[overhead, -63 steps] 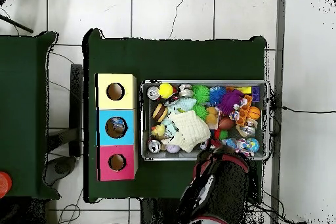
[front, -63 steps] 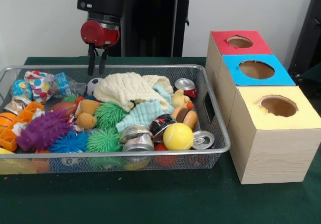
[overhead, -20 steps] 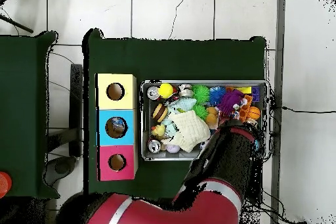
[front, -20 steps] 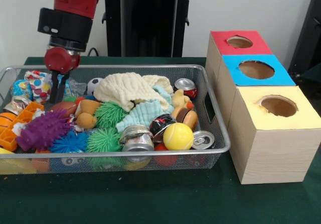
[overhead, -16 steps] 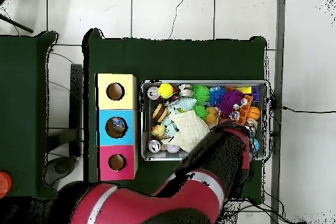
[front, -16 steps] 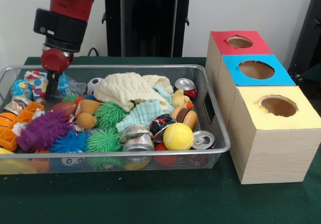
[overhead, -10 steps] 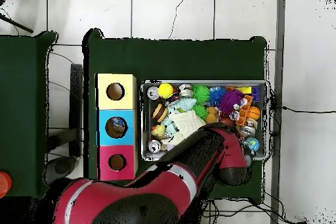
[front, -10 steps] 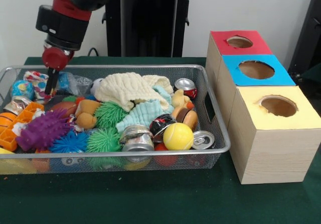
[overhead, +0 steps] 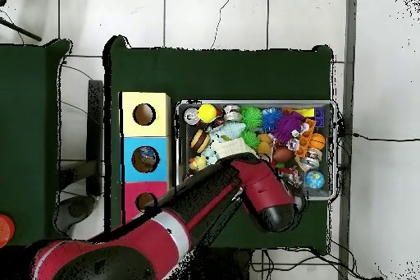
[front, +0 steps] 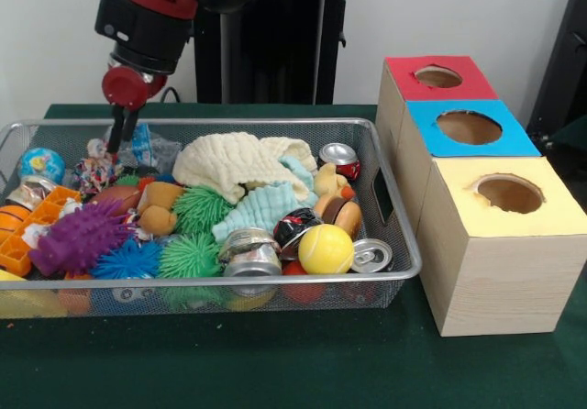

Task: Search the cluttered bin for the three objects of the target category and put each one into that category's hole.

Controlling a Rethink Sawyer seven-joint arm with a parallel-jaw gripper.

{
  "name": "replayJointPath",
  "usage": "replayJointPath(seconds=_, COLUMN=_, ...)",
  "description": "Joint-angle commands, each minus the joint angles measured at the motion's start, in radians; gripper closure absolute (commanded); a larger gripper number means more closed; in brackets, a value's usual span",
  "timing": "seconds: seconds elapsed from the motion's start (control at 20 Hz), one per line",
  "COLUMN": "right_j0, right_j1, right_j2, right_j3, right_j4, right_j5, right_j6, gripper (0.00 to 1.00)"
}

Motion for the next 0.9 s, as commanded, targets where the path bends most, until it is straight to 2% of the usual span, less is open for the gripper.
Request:
replayJointPath(seconds=0.05, right_j0=0.025, right_j1=0.035, right_j2=0.027, right_j3=0.024, right_j4=-0.005, right_j5=-0.127, right_j6=0.283, gripper=0.0)
replayJointPath(seconds=0.3, right_j0=0.017, right_j1=0.026, right_j2=0.066, right_j3=0.038, right_j4=0.029, right_j5=-0.128, right_j6=0.272, gripper=0.0)
replayJointPath(seconds=0.55, right_j0=-0.028, right_j1=0.007, right_j2=0.126, right_j3=0.024, right_j4=0.055, right_j5=-0.142, right_j6=0.228, gripper=0.0)
replayJointPath(seconds=0.9, right_j0=-0.072, right_j1=0.021, right_j2=0.166, right_j3=-0.006, right_j4=0.055, right_j5=-0.143, right_j6=0.187, gripper=0.0)
